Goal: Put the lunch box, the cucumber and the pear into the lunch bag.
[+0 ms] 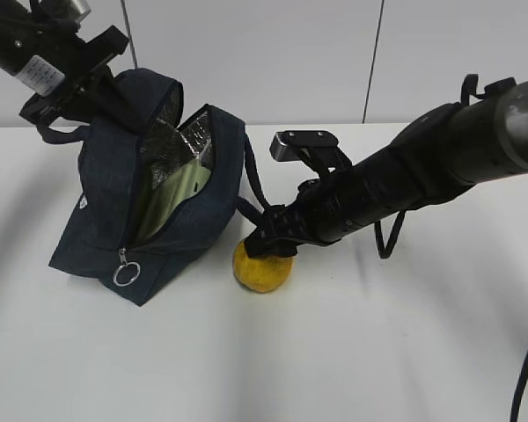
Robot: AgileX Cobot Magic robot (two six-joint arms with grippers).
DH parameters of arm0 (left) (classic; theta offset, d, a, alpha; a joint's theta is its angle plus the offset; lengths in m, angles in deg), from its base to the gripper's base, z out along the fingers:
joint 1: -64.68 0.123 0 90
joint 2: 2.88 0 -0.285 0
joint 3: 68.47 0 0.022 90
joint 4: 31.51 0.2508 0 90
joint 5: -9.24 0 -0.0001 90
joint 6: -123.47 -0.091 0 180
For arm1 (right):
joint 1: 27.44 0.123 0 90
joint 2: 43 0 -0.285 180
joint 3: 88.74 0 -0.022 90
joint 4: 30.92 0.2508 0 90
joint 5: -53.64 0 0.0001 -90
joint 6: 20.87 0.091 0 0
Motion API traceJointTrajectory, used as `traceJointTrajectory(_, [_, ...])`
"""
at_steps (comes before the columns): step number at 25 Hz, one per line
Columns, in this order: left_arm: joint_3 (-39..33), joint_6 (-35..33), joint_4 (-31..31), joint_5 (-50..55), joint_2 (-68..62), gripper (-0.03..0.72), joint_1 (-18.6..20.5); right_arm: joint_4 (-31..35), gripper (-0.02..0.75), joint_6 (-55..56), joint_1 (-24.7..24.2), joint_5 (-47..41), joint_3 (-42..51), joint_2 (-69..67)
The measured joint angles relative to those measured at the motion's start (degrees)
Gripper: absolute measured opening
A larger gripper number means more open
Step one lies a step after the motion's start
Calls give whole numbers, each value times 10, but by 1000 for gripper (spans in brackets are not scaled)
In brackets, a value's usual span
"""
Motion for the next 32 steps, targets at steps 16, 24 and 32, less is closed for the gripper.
traceJointTrajectory(16, [0,0,0,0,0,0,0,-94,446,77,-67,-60,0,37])
traceJointTrajectory(24, [0,0,0,0,0,0,0,-85,446,77,-67,-83,0,37])
traceJointTrajectory(32, [0,0,0,0,0,0,0,-83,458,14,-66,-85,0,37])
